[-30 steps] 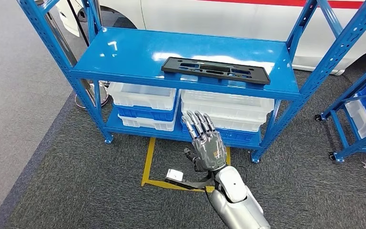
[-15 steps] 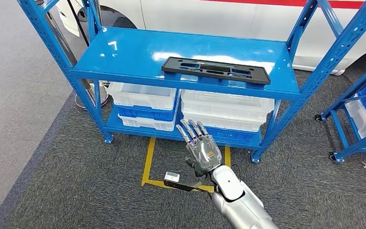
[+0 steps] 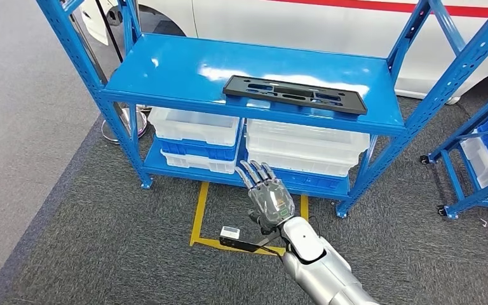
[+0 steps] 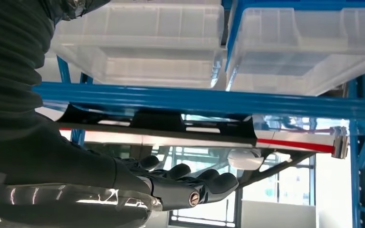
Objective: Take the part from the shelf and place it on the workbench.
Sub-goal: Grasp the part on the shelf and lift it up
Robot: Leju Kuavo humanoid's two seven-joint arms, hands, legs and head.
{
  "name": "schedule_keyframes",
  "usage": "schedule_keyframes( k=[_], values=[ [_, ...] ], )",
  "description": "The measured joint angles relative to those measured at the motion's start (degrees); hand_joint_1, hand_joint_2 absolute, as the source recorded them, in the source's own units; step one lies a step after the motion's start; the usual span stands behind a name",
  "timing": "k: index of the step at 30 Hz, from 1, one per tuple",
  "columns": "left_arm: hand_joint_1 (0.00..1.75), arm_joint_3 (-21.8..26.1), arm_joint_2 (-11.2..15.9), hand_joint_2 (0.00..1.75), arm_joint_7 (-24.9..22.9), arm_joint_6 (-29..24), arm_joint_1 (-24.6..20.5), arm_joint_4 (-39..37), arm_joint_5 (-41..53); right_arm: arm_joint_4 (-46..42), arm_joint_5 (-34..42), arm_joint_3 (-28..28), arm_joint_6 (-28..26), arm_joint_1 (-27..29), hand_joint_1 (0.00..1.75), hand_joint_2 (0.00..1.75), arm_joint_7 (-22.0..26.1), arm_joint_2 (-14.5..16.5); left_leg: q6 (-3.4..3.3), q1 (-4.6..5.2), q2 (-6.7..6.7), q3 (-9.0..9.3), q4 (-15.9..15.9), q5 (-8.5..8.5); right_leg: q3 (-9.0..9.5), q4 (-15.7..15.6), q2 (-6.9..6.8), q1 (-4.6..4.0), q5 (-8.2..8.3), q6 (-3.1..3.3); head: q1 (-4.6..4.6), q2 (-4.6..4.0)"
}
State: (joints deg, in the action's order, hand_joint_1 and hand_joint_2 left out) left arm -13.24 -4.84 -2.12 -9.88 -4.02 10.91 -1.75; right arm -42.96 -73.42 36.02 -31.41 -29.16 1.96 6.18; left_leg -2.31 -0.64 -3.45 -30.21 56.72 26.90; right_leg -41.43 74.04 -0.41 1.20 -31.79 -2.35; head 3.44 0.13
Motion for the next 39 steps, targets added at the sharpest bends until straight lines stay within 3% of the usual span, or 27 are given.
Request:
schedule_keyframes(
  k=[1,3,5,7,10,11,13,14,15,16,17,18,20,25,27,29,30,31,33,35,37,39],
  values=[
    [0.0,0.0,0.0,0.0,-0.2,0.0,0.1,0.0,0.0,0.0,0.0,0.1,-0.1,0.1,0.0,1.75,-0.1,-0.1,0.09,0.0,0.03,0.14,0.1,0.13,0.1,-0.9,0.0,0.05,1.4,0.05,0.01,0.0],
    [0.0,0.0,-0.1,0.0,-0.7,-0.1,0.3,0.0,0.1,0.0,-0.3,0.1,-0.8,0.1,0.0,1.75,-0.6,-0.2,0.47,-0.01,0.06,0.55,0.2,0.62,2.94,-7.8,-0.29,0.06,5.68,0.44,0.02,0.0],
    [0.0,0.0,-0.2,0.0,-1.0,-0.1,0.4,-0.1,0.2,-0.1,-0.7,0.2,-1.5,0.0,0.0,1.75,-0.9,-0.2,1.1,0.21,0.01,0.59,0.6,1.11,5.5,-13.5,-0.8,-0.31,7.73,1.13,0.0,0.0],
    [0.0,0.0,-0.3,0.0,-1.1,-0.2,0.5,-0.1,0.2,-0.3,-1.0,0.2,-2.1,-0.1,0.0,1.75,-1.3,-0.3,1.8,0.38,-0.18,0.43,0.7,1.31,5.89,-14.8,-0.82,-0.79,7.42,1.81,-0.03,0.0],
    [0.0,0.0,-0.3,0.0,-1.3,-0.3,0.5,-0.1,0.4,-1.2,-2.0,0.2,-2.7,-0.2,0.0,1.75,-2.2,-0.3,2.79,0.13,0.32,0.27,1.8,2.45,6.52,-15.6,-0.21,-0.43,7.3,2.83,-0.09,0.0],
    [0.0,0.0,-0.3,0.0,-1.4,-0.4,0.5,-0.1,0.5,-1.7,-2.2,0.3,-2.8,-0.3,0.0,1.75,-2.3,-0.3,3.06,0.03,1.04,-0.69,3.9,3.65,6.85,-15.9,-0.08,-0.21,7.28,3.16,-0.14,0.0],
    [0.0,0.0,-0.3,0.0,-1.3,-0.4,0.5,-0.1,0.7,-2.4,-2.4,0.3,-2.6,-0.4,0.0,1.75,-2.4,-0.2,3.46,-0.12,2.41,-4.59,11.1,6.66,7.14,-16.0,0.15,-0.19,7.1,3.6,-0.27,0.0],
    [0.0,0.0,-0.3,0.0,-1.3,-0.4,0.5,-0.1,0.8,-2.6,-2.5,0.3,-2.4,-0.4,0.0,1.75,-2.5,-0.1,3.61,-0.15,2.66,-6.76,14.6,7.61,7.19,-16.0,0.34,-0.22,6.98,3.72,-0.28,0.0],
    [0.0,0.0,-0.3,0.0,-1.2,-0.3,0.6,-0.1,0.9,-2.8,-2.5,0.3,-2.3,-0.3,0.0,1.75,-2.5,-0.1,3.7,-0.18,2.76,-8.29,16.6,7.5,7.28,-15.9,0.58,-0.24,6.84,3.76,-0.29,0.0],
    [0.0,0.0,-0.3,0.0,-1.2,-0.3,0.6,-0.1,1.0,-2.9,-2.6,0.3,-2.3,-0.3,0.0,1.75,-2.5,-0.1,3.75,-0.23,2.79,-8.81,16.4,6.27,7.37,-15.7,0.85,-0.22,6.66,3.71,-0.28,0.0],
    [0.0,0.0,-0.2,0.0,-1.2,-0.3,0.6,-0.1,1.2,-3.2,-2.6,0.3,-2.3,-0.2,0.0,1.75,-2.5,-0.1,3.76,-0.32,2.8,-8.28,14.2,4.07,7.49,-15.5,1.13,-0.18,6.42,3.57,-0.3,0.0],
    [0.0,0.0,-0.2,0.0,-1.2,-0.3,0.6,-0.1,1.3,-3.5,-2.7,0.3,-2.4,-0.2,0.0,1.75,-2.5,-0.1,3.74,-0.45,2.84,-7.02,10.5,1.57,7.6,-15.2,1.37,-0.11,6.11,3.36,-0.28,0.0],
    [0.0,-0.1,-0.3,0.0,-1.3,-0.2,0.4,-0.1,1.6,-4.2,-2.7,0.3,-2.4,-0.3,0.0,1.75,-2.5,-0.1,3.47,-0.47,3.17,-4.7,4.5,-1.08,7.49,-14.5,1.72,-0.26,5.58,2.73,-0.33,0.0],
    [0.0,-0.2,-0.3,0.0,-1.4,-0.1,0.1,-0.2,2.1,-5.8,-2.8,0.3,-2.4,-0.3,0.0,1.75,-2.5,-0.1,1.53,-0.36,3.37,-3.92,2.6,-1.11,6.92,-13.5,1.71,-0.37,4.78,1.32,-0.34,0.0],
    [0.0,-0.2,-0.3,0.0,-1.4,-0.1,0.0,-0.2,2.2,-6.2,-2.8,0.3,-2.3,-0.4,0.0,1.75,-2.5,-0.1,0.8,-0.43,3.25,-3.73,2.3,-1.16,4.59,-8.7,1.23,-0.35,2.19,0.91,-0.3,0.0],
    [0.0,-0.2,-0.3,0.0,-1.4,-0.1,0.1,-0.2,2.3,-6.3,-2.7,0.3,-1.9,-0.2,0.0,1.75,-2.5,-0.2,0.44,-0.24,3.2,-3.71,2.3,-1.03,0.55,-1.2,1.02,-0.42,-0.68,0.75,-0.28,0.0],
    [0.0,-0.2,-0.3,0.0,-1.4,-0.1,0.1,-0.2,2.3,-6.3,-2.7,0.3,-1.5,-0.1,0.0,1.75,-2.6,-0.3,0.33,-0.1,3.2,-3.65,2.3,-0.96,-0.9,1.1,1.0,-0.44,-0.98,0.82,-0.29,0.0],
    [0.0,-0.2,-0.3,0.0,-1.4,-0.1,0.1,-0.2,2.3,-6.3,-2.7,0.3,-1.3,0.0,0.0,1.75,-2.7,-0.4,0.23,0.08,3.2,-3.54,2.3,-0.87,-1.35,1.4,1.0,-0.52,-0.17,1.03,-0.29,0.0],
    [0.0,-0.2,-0.3,0.0,-1.4,-0.1,0.2,-0.2,2.3,-6.3,-2.6,0.3,-1.0,0.1,0.0,1.75,-2.8,-0.6,0.12,0.47,3.22,-3.08,2.3,-0.63,1.06,-4.5,0.93,-0.93,4.0,2.02,-0.29,0.0],
    [0.0,-0.2,-0.6,0.0,-1.4,-0.1,0.2,-0.2,2.3,-6.3,-2.6,0.3,-0.9,-0.1,0.0,1.75,-2.8,-0.6,0.22,0.67,3.18,-2.76,2.3,-0.37,4.46,-11.8,0.5,-1.61,6.8,3.44,-0.41,0.0],
    [0.0,-0.2,-0.8,0.0,-1.4,0.0,0.1,-0.2,2.3,-6.3,-2.6,0.3,-0.8,-0.1,0.0,1.75,-2.8,-0.7,0.65,0.54,3.03,-2.77,2.2,-0.27,5.6,-14.4,0.21,-2.17,6.99,4.23,-0.56,0.0],
    [0.0,-0.3,-0.8,0.0,-1.4,0.0,0.0,-0.2,2.3,-6.4,-2.5,0.3,-0.5,-0.2,0.0,1.75,-3.0,-0.7,1.23,0.51,2.88,-2.57,2.0,-0.13,6.07,-15.3,0.35,-2.05,7.21,4.31,-0.59,0.0]
  ],
)
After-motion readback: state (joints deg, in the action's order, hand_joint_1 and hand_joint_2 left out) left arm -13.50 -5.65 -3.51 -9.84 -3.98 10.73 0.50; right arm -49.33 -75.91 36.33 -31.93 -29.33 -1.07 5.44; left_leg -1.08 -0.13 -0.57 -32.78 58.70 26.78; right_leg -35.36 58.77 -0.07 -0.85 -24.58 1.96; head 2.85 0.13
